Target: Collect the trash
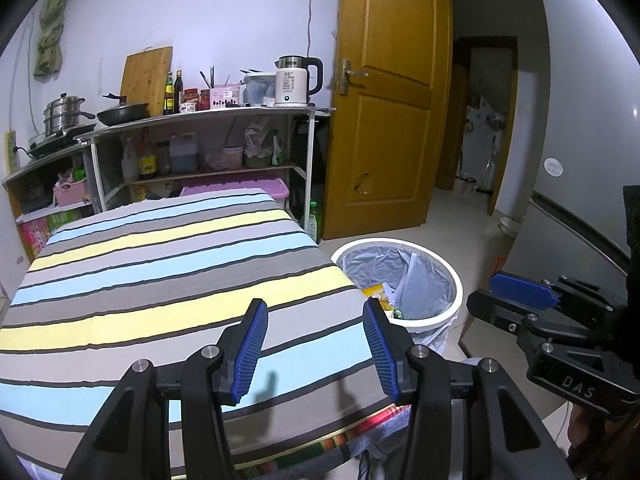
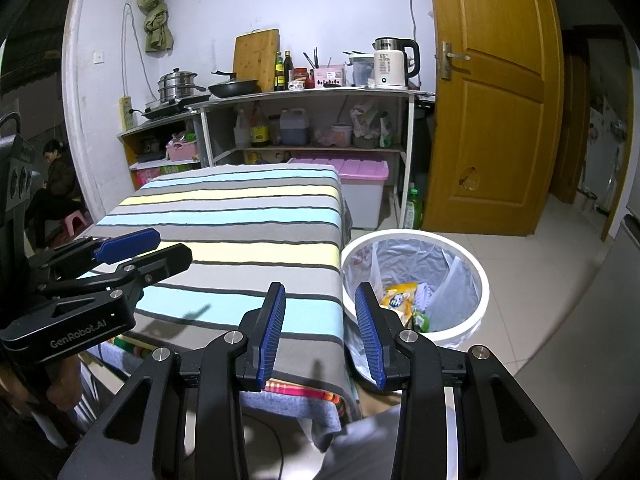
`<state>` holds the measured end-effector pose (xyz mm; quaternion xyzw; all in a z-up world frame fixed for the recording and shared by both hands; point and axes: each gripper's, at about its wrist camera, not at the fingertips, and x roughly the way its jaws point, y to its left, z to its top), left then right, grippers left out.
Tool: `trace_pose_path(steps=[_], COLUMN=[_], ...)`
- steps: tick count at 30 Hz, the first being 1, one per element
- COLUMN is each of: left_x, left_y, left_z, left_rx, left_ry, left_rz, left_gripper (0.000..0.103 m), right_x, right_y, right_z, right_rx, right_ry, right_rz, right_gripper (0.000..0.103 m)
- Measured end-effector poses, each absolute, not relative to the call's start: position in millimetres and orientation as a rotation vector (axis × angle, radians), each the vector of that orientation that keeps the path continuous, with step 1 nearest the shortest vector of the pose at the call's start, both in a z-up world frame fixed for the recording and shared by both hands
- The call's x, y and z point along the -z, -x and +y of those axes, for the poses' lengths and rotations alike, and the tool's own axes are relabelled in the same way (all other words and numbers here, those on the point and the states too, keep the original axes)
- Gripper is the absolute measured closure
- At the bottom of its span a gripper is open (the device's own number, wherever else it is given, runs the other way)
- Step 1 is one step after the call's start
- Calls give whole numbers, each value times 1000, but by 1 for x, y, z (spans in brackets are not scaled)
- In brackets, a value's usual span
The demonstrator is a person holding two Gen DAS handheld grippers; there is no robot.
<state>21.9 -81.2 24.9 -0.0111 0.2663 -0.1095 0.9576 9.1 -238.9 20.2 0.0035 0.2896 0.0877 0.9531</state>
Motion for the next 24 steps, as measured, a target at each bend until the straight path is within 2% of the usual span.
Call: trace_pose_path(steps=[24], left_x=[-22], left_y=[-26], left_z=[-80], left_rx=[225], left_ry=[18], left_rz=[554], left_gripper=[58], right_x=[-19], right_y=[-9], right_z=[-239], right_rx=[-176], right_ry=[-6], right_rz=[594], right_gripper=[65])
